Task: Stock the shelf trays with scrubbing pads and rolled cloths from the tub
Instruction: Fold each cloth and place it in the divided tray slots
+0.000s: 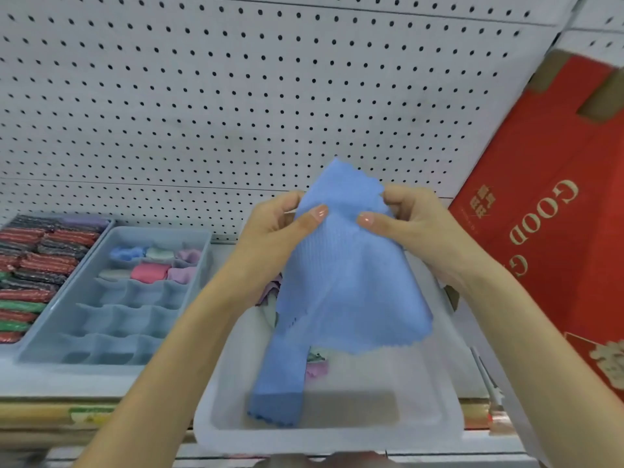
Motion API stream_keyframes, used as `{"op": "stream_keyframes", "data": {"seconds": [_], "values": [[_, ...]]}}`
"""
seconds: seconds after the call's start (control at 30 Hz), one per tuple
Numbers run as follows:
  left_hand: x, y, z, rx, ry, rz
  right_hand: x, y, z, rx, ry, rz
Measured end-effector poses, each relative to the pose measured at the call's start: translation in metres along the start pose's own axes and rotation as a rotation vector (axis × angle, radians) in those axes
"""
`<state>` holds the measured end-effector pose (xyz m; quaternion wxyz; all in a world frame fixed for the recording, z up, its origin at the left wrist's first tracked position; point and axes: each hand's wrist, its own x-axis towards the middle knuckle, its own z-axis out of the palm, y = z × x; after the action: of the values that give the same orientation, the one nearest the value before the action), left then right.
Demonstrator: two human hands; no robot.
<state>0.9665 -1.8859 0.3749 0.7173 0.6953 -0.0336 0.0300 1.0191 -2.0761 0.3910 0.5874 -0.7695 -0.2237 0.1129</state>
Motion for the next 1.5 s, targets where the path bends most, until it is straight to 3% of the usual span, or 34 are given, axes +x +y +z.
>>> {"op": "stream_keyframes", "data": {"seconds": [0.2, 0.37, 0.47, 0.53, 0.57, 0.63, 0.77, 1.0, 1.3, 1.5], "values": [[-0.006, -0.009, -0.004, -0.071, 0.161, 0.007, -0.011, 0.022, -0.002, 0.058, -0.050, 0.077], [-0.008, -0.028, 0.001, -0.060, 0.173, -0.041, -0.010, 0.012, 0.009, 0.179, -0.069, 0.088], [-0.013, -0.040, 0.009, 0.081, 0.423, -0.035, -0.008, 0.007, 0.013, 0.196, -0.064, 0.127], [-0.026, -0.040, 0.012, 0.191, 0.651, 0.143, -0.006, 0.005, 0.017, 0.174, -0.044, 0.132], [-0.033, -0.038, 0.014, 0.190, 0.676, 0.238, -0.005, 0.004, 0.019, 0.160, -0.034, 0.129], [-0.048, -0.031, 0.025, 0.190, 0.551, 0.319, -0.004, 0.003, 0.021, 0.132, -0.039, 0.128], [-0.056, -0.029, 0.039, 0.253, 0.304, 0.304, -0.003, 0.000, 0.025, 0.150, -0.120, 0.131], [-0.052, -0.038, 0.029, 0.229, 0.344, 0.222, -0.009, -0.004, 0.029, 0.176, -0.111, 0.116], [-0.045, -0.038, 0.025, 0.115, 0.003, -0.006, -0.019, -0.003, 0.036, 0.091, -0.154, 0.043], [-0.048, -0.043, 0.016, 0.043, -0.040, -0.168, -0.020, 0.011, 0.028, -0.017, -0.139, 0.004]]}}
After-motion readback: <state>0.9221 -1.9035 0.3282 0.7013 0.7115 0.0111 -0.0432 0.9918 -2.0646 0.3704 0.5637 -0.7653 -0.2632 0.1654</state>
